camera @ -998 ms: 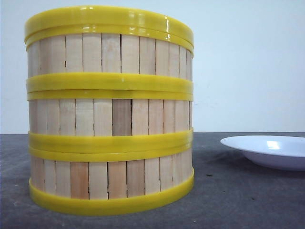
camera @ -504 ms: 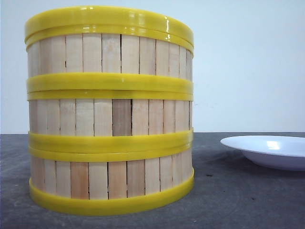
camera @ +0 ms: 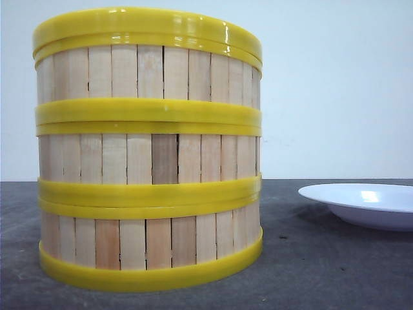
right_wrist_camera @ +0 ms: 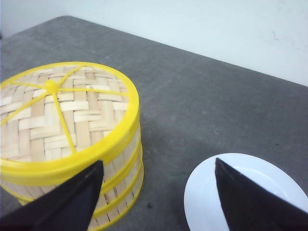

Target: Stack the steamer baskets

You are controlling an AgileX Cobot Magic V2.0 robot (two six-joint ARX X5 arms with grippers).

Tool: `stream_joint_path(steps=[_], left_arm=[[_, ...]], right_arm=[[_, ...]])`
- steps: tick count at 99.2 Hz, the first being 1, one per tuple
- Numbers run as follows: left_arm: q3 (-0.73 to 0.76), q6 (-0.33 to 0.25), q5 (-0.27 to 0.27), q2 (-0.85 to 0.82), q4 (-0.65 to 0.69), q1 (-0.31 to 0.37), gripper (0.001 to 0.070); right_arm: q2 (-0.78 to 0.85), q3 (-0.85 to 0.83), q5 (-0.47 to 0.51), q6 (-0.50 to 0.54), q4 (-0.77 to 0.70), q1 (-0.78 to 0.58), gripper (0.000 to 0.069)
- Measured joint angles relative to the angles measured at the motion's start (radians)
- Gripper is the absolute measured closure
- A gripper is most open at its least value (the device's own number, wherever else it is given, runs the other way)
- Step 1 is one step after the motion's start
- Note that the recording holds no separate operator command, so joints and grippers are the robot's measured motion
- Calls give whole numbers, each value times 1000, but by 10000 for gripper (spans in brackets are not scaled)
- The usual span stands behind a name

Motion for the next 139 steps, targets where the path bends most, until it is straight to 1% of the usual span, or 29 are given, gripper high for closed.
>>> stream_joint_path(steps=[3,6,9,13,17,22,27,44,119,124,139], left_arm=[[0,2,0,0,0,0,368],[0,3,0,0,0,0,399],[0,5,0,0,0,0,458],[0,5,0,0,0,0,562],[0,6,0,0,0,0,624],[0,6,0,0,0,0,660],[0,6,0,0,0,0,676],[0,6,0,0,0,0,681],[0,8,0,0,0,0,681],[0,15,-1,0,0,0,681],[0,65,-6,0,0,0,681]], right_arm=[[0,0,0,2,0,0,262],[0,0,0,5,0,0,310],[0,0,0,6,0,0,386],[2,0,0,6,0,0,506],[2,0,0,6,0,0,588],[4,0,0,6,3,0,637],[4,0,0,6,7,0,661],[3,0,0,19,7,0,680],[4,0,0,22,7,0,681],[4,0,0,22,7,0,681],[4,0,0,22,7,0,681]])
